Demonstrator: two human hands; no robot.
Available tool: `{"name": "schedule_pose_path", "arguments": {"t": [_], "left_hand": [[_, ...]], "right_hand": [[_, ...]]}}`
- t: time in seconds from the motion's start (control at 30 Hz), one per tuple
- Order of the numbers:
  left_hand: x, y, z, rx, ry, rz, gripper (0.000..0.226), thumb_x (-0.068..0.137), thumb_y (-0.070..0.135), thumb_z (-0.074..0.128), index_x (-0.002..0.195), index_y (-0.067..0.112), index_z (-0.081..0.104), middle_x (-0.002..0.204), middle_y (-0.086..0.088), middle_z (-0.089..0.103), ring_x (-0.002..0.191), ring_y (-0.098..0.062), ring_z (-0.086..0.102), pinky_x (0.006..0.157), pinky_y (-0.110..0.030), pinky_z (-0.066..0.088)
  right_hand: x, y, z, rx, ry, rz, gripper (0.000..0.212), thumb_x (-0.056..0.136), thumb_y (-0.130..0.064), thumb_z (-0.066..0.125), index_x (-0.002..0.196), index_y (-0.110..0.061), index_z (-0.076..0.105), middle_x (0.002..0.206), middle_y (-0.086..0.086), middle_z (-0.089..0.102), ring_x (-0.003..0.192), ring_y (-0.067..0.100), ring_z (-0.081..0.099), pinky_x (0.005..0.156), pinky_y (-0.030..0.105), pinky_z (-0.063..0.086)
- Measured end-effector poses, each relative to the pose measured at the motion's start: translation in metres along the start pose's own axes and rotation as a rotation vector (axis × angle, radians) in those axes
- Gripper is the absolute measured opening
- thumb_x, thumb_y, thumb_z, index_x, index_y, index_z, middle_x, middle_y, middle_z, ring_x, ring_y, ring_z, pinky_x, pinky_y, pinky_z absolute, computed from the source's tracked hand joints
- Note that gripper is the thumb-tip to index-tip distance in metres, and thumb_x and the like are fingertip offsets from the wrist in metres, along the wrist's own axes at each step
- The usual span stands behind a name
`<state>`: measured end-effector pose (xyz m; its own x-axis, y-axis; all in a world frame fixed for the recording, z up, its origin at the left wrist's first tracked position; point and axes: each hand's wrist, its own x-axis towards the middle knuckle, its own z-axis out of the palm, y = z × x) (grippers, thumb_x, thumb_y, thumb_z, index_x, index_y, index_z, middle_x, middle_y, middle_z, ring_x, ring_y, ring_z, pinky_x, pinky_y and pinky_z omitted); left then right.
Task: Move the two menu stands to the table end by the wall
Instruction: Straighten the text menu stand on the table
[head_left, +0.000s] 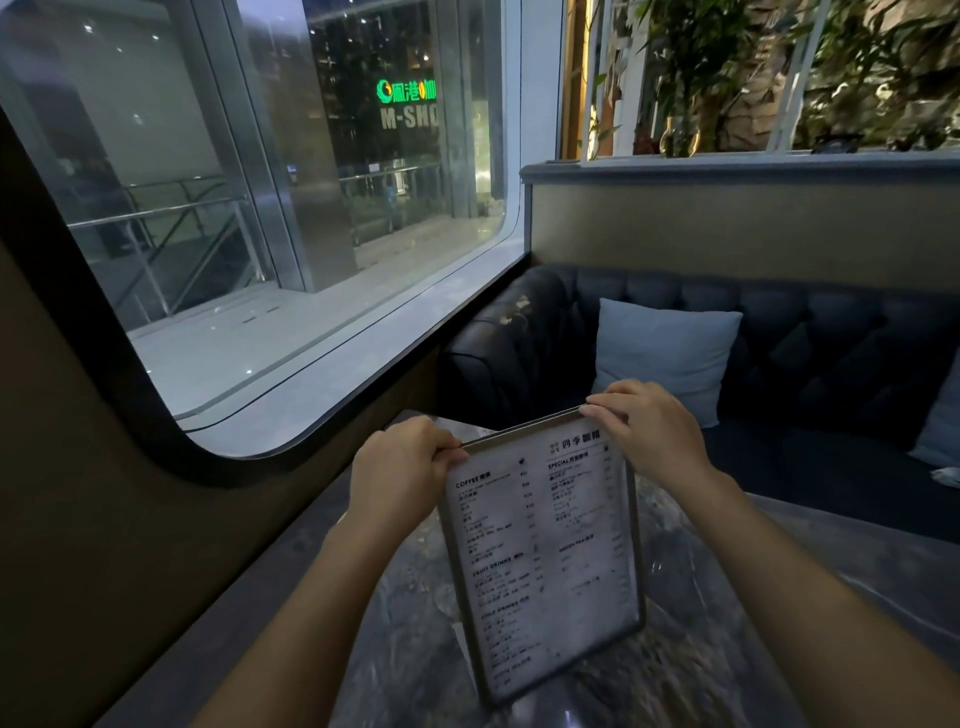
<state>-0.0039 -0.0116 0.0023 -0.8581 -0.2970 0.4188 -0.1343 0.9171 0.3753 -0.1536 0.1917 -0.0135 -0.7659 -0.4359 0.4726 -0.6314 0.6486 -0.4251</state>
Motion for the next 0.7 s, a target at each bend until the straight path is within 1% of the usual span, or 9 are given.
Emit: {"name": "schedule_pose_path", "arguments": {"t": [0.03, 0.1, 0.13, 0.2, 0.3, 0.43, 0.57, 0.7], "left_hand": [[0.003, 0.0, 0.002, 0.004, 0.012, 0.009, 0.017, 0.085, 0.028, 0.059, 0.091, 0.019, 0.072, 0.084, -0.002, 0.064, 0.084, -0.026, 0.059, 0.068, -0.036, 0.044], [0.009, 0.001, 0.008, 0.001, 0.039, 0.023, 0.015, 0.085, 0.025, 0.06, 0.09, 0.018, 0.072, 0.075, 0.002, 0.055, 0.08, -0.028, 0.058, 0.065, -0.033, 0.038], [0.013, 0.001, 0.01, 0.001, 0.046, 0.027, 0.015, 0.085, 0.024, 0.06, 0.09, 0.018, 0.072, 0.074, 0.002, 0.052, 0.079, -0.029, 0.058, 0.065, -0.032, 0.035], [0.021, 0.002, 0.015, 0.011, 0.045, 0.032, 0.016, 0.085, 0.023, 0.059, 0.092, 0.017, 0.072, 0.078, -0.002, 0.059, 0.08, -0.029, 0.058, 0.067, -0.032, 0.036], [0.032, 0.005, 0.022, -0.015, 0.033, 0.05, 0.018, 0.086, 0.025, 0.059, 0.094, 0.015, 0.071, 0.085, -0.006, 0.066, 0.081, -0.03, 0.059, 0.071, -0.037, 0.042], [0.047, 0.014, 0.029, -0.055, -0.016, 0.081, 0.02, 0.085, 0.026, 0.06, 0.097, 0.015, 0.071, 0.094, -0.005, 0.068, 0.088, -0.028, 0.061, 0.078, -0.039, 0.044], [0.056, 0.018, 0.037, -0.073, -0.036, 0.111, 0.02, 0.084, 0.027, 0.061, 0.098, 0.016, 0.071, 0.094, -0.005, 0.069, 0.089, -0.028, 0.061, 0.077, -0.039, 0.044], [0.058, 0.017, 0.04, -0.089, -0.031, 0.114, 0.019, 0.084, 0.028, 0.062, 0.097, 0.018, 0.071, 0.094, -0.004, 0.07, 0.088, -0.027, 0.061, 0.075, -0.038, 0.044]], "right_hand": [[-0.002, 0.002, -0.002, -0.015, 0.004, 0.007, 0.028, 0.087, -0.04, 0.051, 0.102, -0.023, 0.068, 0.103, 0.0, 0.065, 0.095, 0.02, 0.053, 0.073, 0.031, 0.037], [-0.005, 0.004, -0.007, -0.042, 0.014, 0.025, 0.027, 0.087, -0.04, 0.051, 0.102, -0.024, 0.068, 0.103, -0.001, 0.066, 0.095, 0.019, 0.053, 0.071, 0.03, 0.036], [-0.006, 0.005, -0.009, -0.049, 0.022, 0.038, 0.027, 0.087, -0.04, 0.052, 0.101, -0.024, 0.069, 0.102, -0.001, 0.066, 0.094, 0.02, 0.053, 0.07, 0.03, 0.036], [-0.01, 0.006, -0.014, -0.055, 0.047, 0.067, 0.026, 0.086, -0.04, 0.053, 0.099, -0.024, 0.07, 0.098, 0.0, 0.066, 0.092, 0.02, 0.052, 0.068, 0.03, 0.035], [-0.021, 0.01, -0.021, -0.088, 0.093, 0.1, 0.024, 0.086, -0.039, 0.054, 0.094, -0.023, 0.071, 0.091, 0.0, 0.065, 0.085, 0.017, 0.049, 0.065, 0.03, 0.032], [-0.039, 0.017, -0.031, -0.106, 0.13, 0.127, 0.023, 0.085, -0.037, 0.057, 0.091, -0.02, 0.072, 0.086, 0.001, 0.065, 0.084, 0.021, 0.051, 0.066, 0.034, 0.039], [-0.051, 0.019, -0.036, -0.124, 0.173, 0.131, 0.022, 0.085, -0.033, 0.059, 0.085, -0.016, 0.072, 0.083, 0.005, 0.066, 0.081, 0.024, 0.054, 0.064, 0.036, 0.044], [-0.054, 0.019, -0.036, -0.123, 0.191, 0.134, 0.023, 0.084, -0.033, 0.059, 0.085, -0.015, 0.072, 0.083, 0.005, 0.065, 0.081, 0.022, 0.053, 0.062, 0.033, 0.039]]}}
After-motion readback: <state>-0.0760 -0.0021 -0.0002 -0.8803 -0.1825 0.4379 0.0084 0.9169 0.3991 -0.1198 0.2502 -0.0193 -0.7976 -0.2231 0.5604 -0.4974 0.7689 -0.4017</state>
